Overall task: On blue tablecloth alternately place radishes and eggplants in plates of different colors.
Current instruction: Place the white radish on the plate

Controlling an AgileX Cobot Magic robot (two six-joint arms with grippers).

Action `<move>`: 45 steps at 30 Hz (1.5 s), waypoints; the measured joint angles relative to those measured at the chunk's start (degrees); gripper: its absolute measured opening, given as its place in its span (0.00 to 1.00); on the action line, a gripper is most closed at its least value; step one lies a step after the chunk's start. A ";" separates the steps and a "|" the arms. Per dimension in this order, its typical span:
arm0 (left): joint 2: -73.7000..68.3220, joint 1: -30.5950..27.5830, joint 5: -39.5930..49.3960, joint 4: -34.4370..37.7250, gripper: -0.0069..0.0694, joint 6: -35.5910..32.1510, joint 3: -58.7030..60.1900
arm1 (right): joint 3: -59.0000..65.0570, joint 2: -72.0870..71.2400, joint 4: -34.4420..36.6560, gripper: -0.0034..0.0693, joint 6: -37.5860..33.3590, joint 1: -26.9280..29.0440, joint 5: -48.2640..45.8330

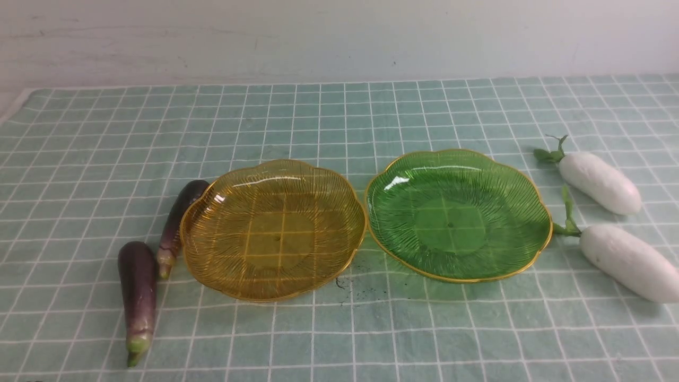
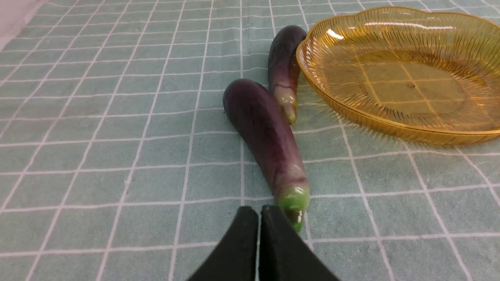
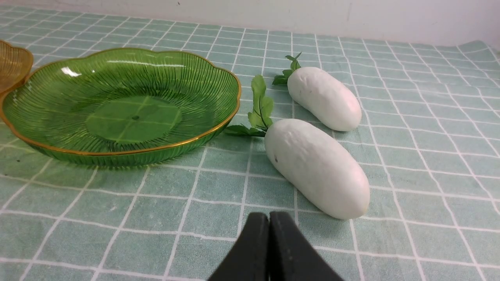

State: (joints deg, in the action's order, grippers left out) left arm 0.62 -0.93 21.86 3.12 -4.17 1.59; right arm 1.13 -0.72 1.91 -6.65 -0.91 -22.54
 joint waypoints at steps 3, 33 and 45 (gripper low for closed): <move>0.00 0.00 0.00 0.00 0.08 0.00 0.00 | 0.00 0.00 0.00 0.03 0.00 0.00 0.00; 0.00 0.00 0.11 13.45 0.08 9.02 0.00 | 0.25 0.00 7.51 0.03 5.17 0.00 1.60; 0.00 0.00 -4.03 57.72 0.08 20.64 0.06 | 0.56 0.00 44.96 0.03 16.25 0.00 4.47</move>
State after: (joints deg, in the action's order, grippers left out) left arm 0.62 -0.93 17.83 60.84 16.47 1.64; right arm 1.69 -0.72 46.87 9.60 -0.91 -18.06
